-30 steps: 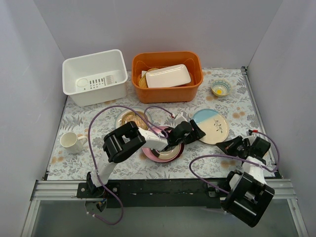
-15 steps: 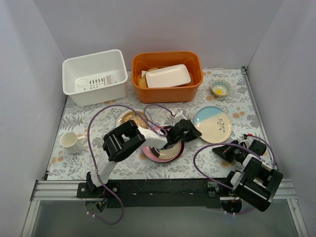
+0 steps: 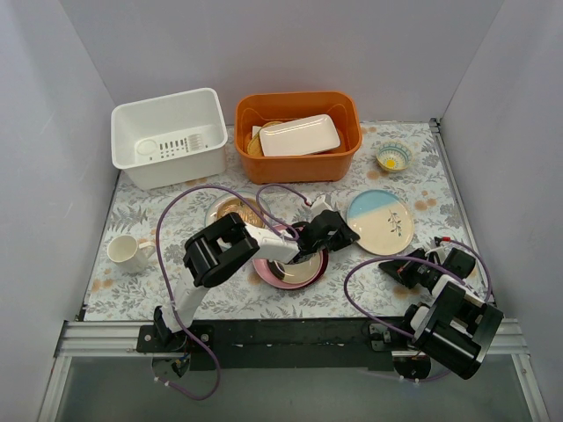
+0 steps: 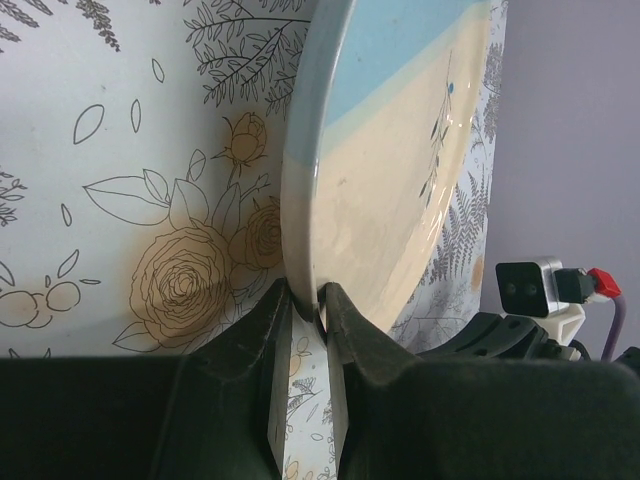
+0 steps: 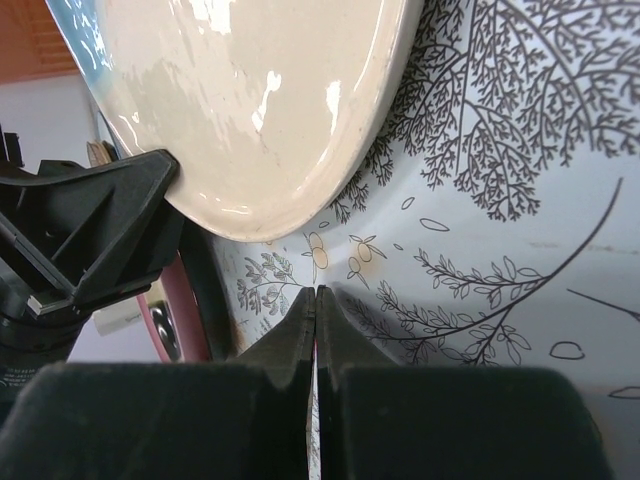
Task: Place the plates into the plastic bin on the countertop
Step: Pick up the plate at the center of the board.
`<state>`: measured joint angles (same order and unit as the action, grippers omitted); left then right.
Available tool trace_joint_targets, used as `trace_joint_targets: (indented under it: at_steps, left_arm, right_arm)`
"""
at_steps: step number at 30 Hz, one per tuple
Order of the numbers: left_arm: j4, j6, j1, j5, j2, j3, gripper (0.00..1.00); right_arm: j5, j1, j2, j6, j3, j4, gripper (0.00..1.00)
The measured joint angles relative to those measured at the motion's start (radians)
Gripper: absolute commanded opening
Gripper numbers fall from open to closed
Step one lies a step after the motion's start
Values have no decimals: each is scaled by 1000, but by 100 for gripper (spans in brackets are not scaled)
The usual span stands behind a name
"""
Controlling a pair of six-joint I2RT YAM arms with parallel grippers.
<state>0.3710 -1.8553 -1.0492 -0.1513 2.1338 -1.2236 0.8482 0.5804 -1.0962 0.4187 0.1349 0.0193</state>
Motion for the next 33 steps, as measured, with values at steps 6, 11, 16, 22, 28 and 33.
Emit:
trace_joint_targets:
  at_steps: [6, 11, 16, 22, 28, 33]
  left_arm:
    - [-19, 8, 0, 0, -6, -6, 0]
    - [-66, 46, 1, 1, -30, -27, 0]
    - [-110, 88, 1, -1, -69, -34, 0]
    - [-194, 131, 7, -18, -148, -37, 0]
    - [-294, 176, 14, -43, -178, -82, 0]
    - [-339, 185, 24, -44, -179, -100, 0]
  right_arm:
    - [0, 0, 2, -4, 0, 0, 1]
    - [18, 0, 13, -5, 0, 0, 3]
    - [32, 0, 26, -7, 0, 0, 6]
    - [57, 0, 31, -13, 0, 0, 16]
    - [99, 0, 90, -21, -2, -2, 28]
    - [125, 0, 142, -22, -2, -4, 30]
